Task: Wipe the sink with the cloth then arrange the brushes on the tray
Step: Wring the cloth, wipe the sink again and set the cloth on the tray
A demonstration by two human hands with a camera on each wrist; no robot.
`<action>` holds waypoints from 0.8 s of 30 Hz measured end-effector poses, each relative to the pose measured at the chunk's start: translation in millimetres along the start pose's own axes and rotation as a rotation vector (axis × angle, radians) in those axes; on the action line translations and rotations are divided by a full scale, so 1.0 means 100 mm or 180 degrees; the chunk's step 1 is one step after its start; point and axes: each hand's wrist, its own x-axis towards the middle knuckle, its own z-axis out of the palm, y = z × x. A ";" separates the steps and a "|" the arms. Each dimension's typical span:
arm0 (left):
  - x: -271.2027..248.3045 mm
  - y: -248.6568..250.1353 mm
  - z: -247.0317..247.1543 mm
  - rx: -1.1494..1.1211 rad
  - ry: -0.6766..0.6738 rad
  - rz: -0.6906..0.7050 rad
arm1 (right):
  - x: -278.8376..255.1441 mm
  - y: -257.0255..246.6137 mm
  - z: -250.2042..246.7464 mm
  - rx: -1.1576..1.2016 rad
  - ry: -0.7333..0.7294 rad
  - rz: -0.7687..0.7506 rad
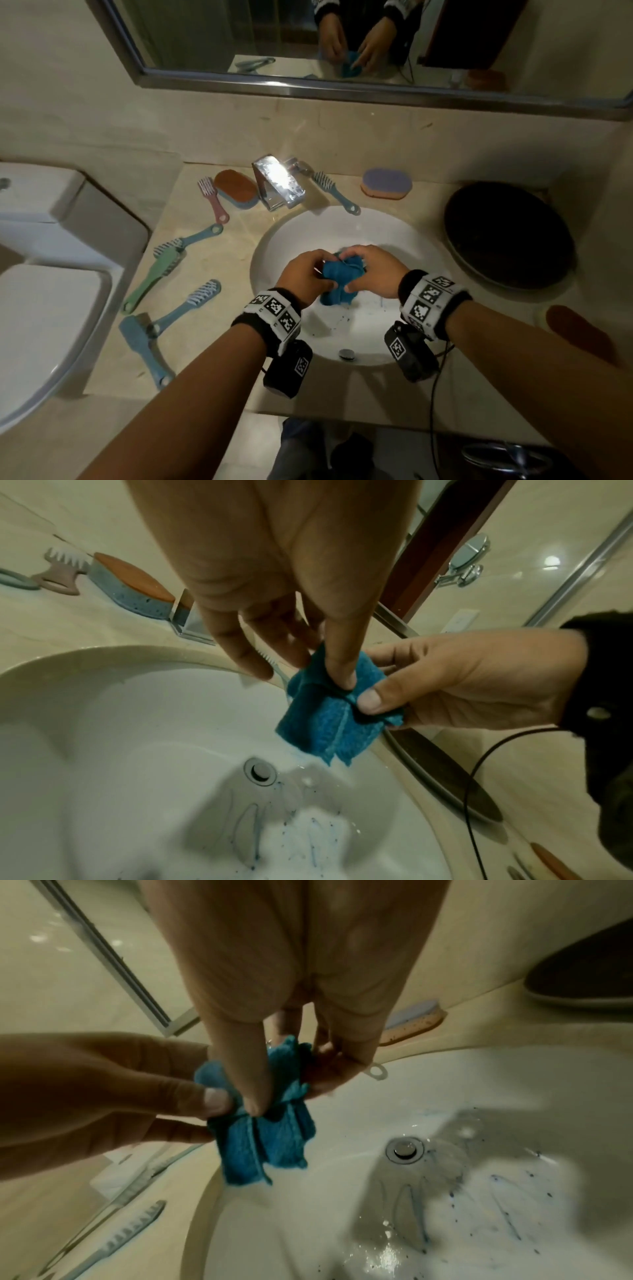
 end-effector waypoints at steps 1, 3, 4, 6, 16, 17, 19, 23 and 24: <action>0.02 -0.05 -0.03 0.0206 0.0058 0.0042 | 0.06 -0.01 0.06 -0.0149 0.0071 0.0008; 0.06 -0.18 -0.07 0.0330 0.0130 0.0037 | 0.14 -0.02 0.15 -0.0229 0.0175 0.0035; 0.07 -0.25 -0.08 0.0287 0.0157 0.0038 | 0.19 -0.01 0.18 -0.0204 0.0177 -0.0001; 0.08 -0.39 -0.10 0.0233 0.0168 0.0009 | 0.26 0.01 0.24 -0.0010 0.0099 -0.0077; 0.09 -0.98 -0.46 0.1219 0.0167 -0.0779 | 0.97 0.20 0.54 -0.0492 0.0097 0.0234; 0.10 -1.04 -0.47 0.1274 0.0172 -0.0849 | 1.06 0.23 0.59 -0.0640 0.0032 0.0241; 0.11 -1.16 -0.44 0.1384 0.0119 -0.0916 | 1.26 0.31 0.72 -0.0768 -0.0052 0.0205; 0.12 -1.31 -0.35 0.1337 0.0189 -0.0868 | 1.55 0.39 0.99 -0.0877 -0.0062 -0.0002; 0.11 -1.36 -0.33 0.1319 0.0246 -0.0843 | 1.60 0.41 1.07 -0.0878 -0.0036 -0.0093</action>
